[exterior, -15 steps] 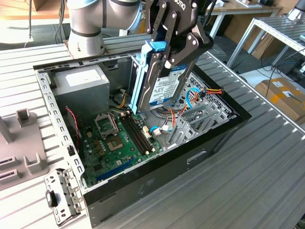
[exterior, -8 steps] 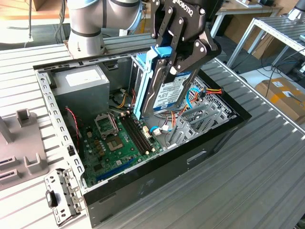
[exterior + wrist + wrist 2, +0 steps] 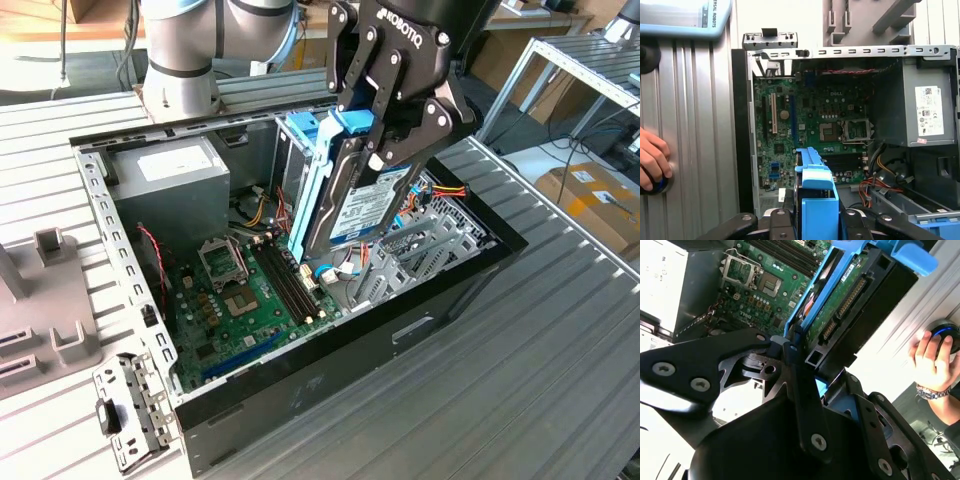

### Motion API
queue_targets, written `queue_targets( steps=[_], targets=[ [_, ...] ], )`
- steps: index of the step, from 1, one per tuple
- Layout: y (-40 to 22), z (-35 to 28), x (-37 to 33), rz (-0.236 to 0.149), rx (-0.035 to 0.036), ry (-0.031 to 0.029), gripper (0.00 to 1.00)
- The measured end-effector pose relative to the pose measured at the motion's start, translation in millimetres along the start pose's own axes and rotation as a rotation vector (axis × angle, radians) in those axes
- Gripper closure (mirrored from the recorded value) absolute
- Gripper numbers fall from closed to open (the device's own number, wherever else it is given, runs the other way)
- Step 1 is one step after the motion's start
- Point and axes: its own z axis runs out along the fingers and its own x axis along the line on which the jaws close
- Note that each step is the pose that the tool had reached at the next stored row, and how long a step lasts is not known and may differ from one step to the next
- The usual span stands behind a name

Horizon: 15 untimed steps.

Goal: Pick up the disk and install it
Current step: 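Pick up the disk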

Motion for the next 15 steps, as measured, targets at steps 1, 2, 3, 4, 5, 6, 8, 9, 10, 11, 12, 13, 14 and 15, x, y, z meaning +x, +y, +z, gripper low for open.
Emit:
queue_targets(
  steps=[1,2,3,4,5,6,8,9,10,11,12,13,14,15],
  targets=[
    [-0.1,0.0,1.1,0.000,0.0000,0.0001,0.64],
    [-0.2,-0.1,2.6,0.000,0.0000,0.0001,0.64],
    [-0.3,0.0,4.0,0.000,0.0000,0.0000,0.64],
    [-0.4,0.0,5.4,0.000,0.0000,-0.0001,0.64],
    [-0.4,-0.1,6.8,0.000,0.0000,-0.0001,0.64],
    [-0.6,-0.2,8.2,0.000,0.0000,0.0000,0.64],
    [-0.8,-0.2,12.4,0.000,0.0000,-0.0001,0.64],
    [-0.9,-0.3,13.7,0.000,0.0000,0.0000,0.64],
    [-1.0,-0.3,15.3,0.000,0.0000,0.0000,0.64],
    [-1.0,-0.4,15.6,0.000,0.0000,0.0000,0.64],
    [-1.0,-0.3,15.6,0.000,0.0000,-0.0001,0.64],
    [-1.1,-0.4,15.6,0.000,0.0000,0.0000,0.64],
    [-1.1,-0.3,15.8,0.000,0.0000,-0.0001,0.64],
    [-1.1,-0.4,15.9,0.000,0.0000,0.0000,0.64]
  ],
)
